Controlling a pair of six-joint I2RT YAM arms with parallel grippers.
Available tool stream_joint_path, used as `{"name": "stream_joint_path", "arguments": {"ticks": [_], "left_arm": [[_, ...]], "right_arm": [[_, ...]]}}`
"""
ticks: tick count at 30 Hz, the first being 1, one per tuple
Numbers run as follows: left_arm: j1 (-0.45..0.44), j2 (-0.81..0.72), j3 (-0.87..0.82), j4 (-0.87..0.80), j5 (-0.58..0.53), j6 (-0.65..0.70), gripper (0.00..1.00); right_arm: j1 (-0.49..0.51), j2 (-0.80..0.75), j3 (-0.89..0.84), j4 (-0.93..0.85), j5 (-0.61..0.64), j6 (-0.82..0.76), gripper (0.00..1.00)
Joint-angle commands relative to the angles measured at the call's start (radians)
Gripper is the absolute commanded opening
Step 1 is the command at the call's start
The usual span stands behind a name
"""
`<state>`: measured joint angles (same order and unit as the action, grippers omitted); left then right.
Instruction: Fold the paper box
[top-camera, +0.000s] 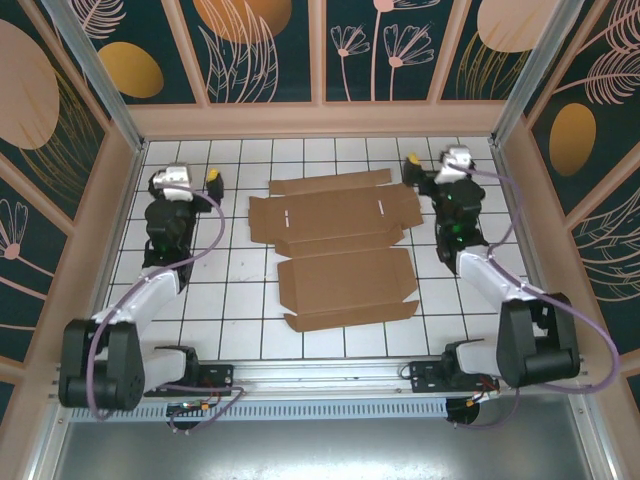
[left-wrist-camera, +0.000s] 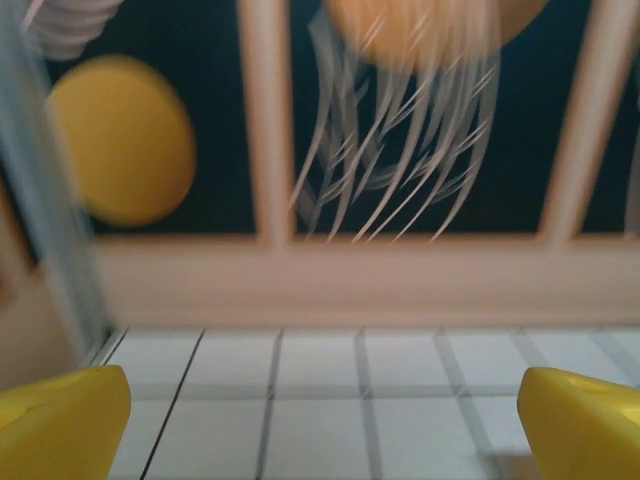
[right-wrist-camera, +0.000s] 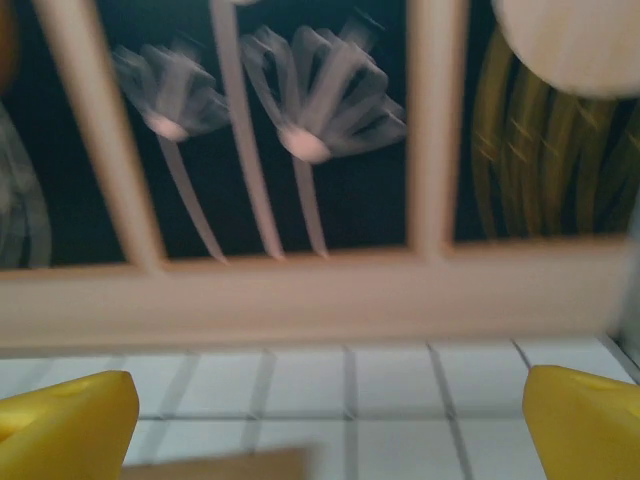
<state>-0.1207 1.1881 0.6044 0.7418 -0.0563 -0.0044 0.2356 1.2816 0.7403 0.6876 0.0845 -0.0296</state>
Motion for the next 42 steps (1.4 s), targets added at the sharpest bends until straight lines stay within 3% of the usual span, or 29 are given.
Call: {"name": "stream_joint_path", "arguments": {"ticks": [1,3,4,6,8,9,11,13,15,18,21,24,26,28,31,33,35,42], "left_arm": [[-0.148,-0.078,0.125,-0.248,-0.004,0.033,0.99],[-0.248,-0.097,0.209,-0.401,-0.108,-0.065,0.99],[-0.282,-0.095,0.268,-0.521,-0.136,-0.121,0.99],[-0.296,-0.068,0.4,-0.728,-0.145,-0.239,0.99],[-0.296,-0.02,0.537,-1.021,-0.295,-0.515,0.99],[-0.296,-0.001,0.569,-1.117,-0.354,-0.648,0.99],[-0.295,0.012,0.48,-1.036,-0.303,-0.668,0.99],[-0.295,0.001,0.363,-0.914,-0.197,-0.672,0.99],[-0.295,0.016,0.289,-0.845,-0.089,-0.731,0.99],[-0.326,0.188,0.376,-0.931,0.085,-0.674,0.99],[-0.416,0.305,0.422,-0.924,0.122,-0.587,0.99],[-0.456,0.386,0.445,-0.906,0.173,-0.605,0.97],[-0.484,0.446,0.486,-0.932,0.197,-0.598,0.74],[-0.513,0.503,0.521,-0.96,0.232,-0.579,0.37],[-0.544,0.579,0.544,-0.986,0.298,-0.556,0.0],[-0.554,0.61,0.541,-0.986,0.337,-0.551,0.0],[-0.558,0.643,0.548,-1.002,0.361,-0.545,0.0],[-0.556,0.768,0.632,-1.17,0.204,-0.514,0.0]], "right_arm": [[0.145,-0.062,0.119,-0.224,-0.006,0.001,0.99],[0.235,-0.085,0.215,-0.397,0.043,0.04,0.99],[0.295,-0.092,0.274,-0.508,0.126,0.055,0.99],[0.363,-0.101,0.386,-0.718,0.209,0.107,0.99],[0.35,-0.124,0.491,-0.971,0.261,0.285,0.99],[0.33,-0.145,0.481,-1.009,0.258,0.34,0.99],[0.235,-0.213,0.382,-0.968,-0.013,0.327,0.93],[0.248,-0.201,0.35,-1.038,0.058,0.355,0.93],[0.223,-0.139,0.353,-1.158,0.02,0.413,0.93],[0.226,-0.091,0.263,-1.176,-0.017,0.472,0.94],[0.217,-0.071,0.176,-1.149,-0.101,0.444,0.87],[0.193,-0.034,0.137,-1.139,-0.188,0.439,0.75],[0.175,0.001,0.11,-1.152,-0.185,0.452,0.6],[0.161,0.047,0.085,-1.167,-0.181,0.451,0.38],[0.156,0.105,0.059,-1.18,-0.132,0.428,0.15],[0.15,0.132,0.043,-1.172,-0.107,0.409,0.0],[0.144,0.158,0.031,-1.167,-0.096,0.394,0.0],[0.144,0.297,0.033,-1.153,-0.126,0.406,0.0]]}}
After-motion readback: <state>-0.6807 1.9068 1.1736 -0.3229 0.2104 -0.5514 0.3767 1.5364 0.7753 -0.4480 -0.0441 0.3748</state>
